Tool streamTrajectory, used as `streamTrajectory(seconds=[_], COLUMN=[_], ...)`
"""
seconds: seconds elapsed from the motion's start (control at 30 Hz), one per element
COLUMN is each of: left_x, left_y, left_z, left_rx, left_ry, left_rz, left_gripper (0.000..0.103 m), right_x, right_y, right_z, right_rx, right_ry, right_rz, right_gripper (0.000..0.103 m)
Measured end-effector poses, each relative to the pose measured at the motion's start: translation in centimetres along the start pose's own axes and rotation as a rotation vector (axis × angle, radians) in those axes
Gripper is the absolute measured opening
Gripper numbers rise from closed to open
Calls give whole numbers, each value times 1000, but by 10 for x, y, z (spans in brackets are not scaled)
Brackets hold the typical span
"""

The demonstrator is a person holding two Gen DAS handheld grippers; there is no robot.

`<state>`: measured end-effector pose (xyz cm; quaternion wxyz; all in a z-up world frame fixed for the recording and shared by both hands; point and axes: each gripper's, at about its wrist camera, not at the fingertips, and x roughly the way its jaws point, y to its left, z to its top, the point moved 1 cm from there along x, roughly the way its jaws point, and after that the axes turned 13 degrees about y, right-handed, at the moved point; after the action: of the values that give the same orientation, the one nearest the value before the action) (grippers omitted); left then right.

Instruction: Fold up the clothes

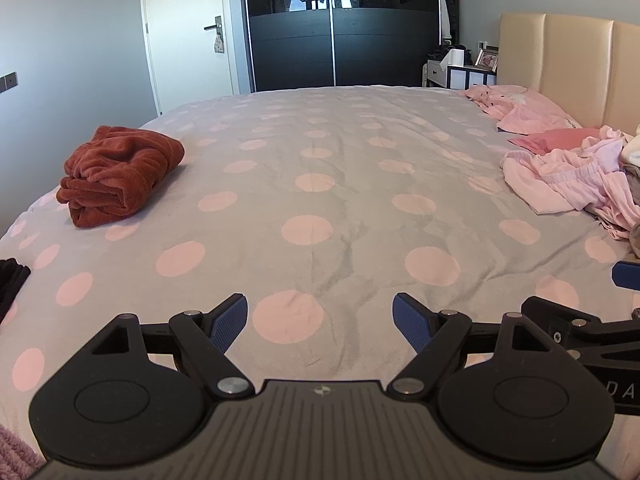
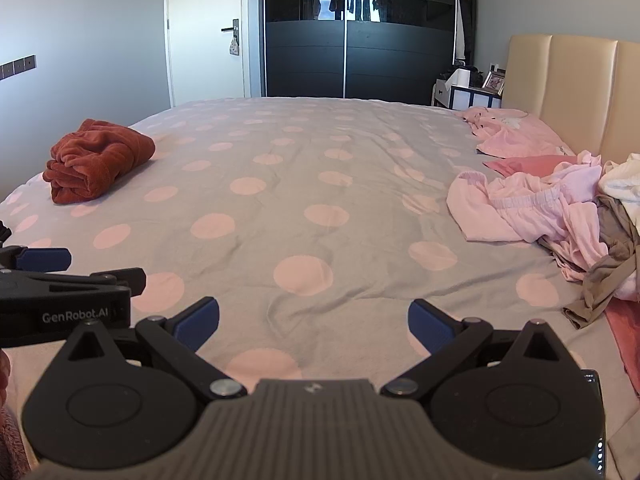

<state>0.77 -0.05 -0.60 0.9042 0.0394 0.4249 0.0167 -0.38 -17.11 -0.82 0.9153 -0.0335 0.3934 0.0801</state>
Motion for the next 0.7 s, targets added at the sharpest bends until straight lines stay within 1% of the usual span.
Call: streamTrajectory(seconds=[0.27, 0.4, 0.5, 0.7], left_x=[-3, -5, -6, -6], left_y=[-10, -5, -5, -4], left_z=[-1, 2, 3, 0], left_rx=[9, 16, 15, 7], left_ry=[-23, -25, -23, -23], left_rz=[-17, -24, -29, -62], left_gripper=[79, 79, 79, 79], right_x=[0, -5, -3, 0], right_y=[-4, -11, -4, -5], right_z=[0, 2, 1, 1], right_rx=[12, 19, 14, 24], right_ry=[11, 14, 10, 13], right_rz=[16, 20, 6, -18], right_gripper=[102, 102, 102, 102])
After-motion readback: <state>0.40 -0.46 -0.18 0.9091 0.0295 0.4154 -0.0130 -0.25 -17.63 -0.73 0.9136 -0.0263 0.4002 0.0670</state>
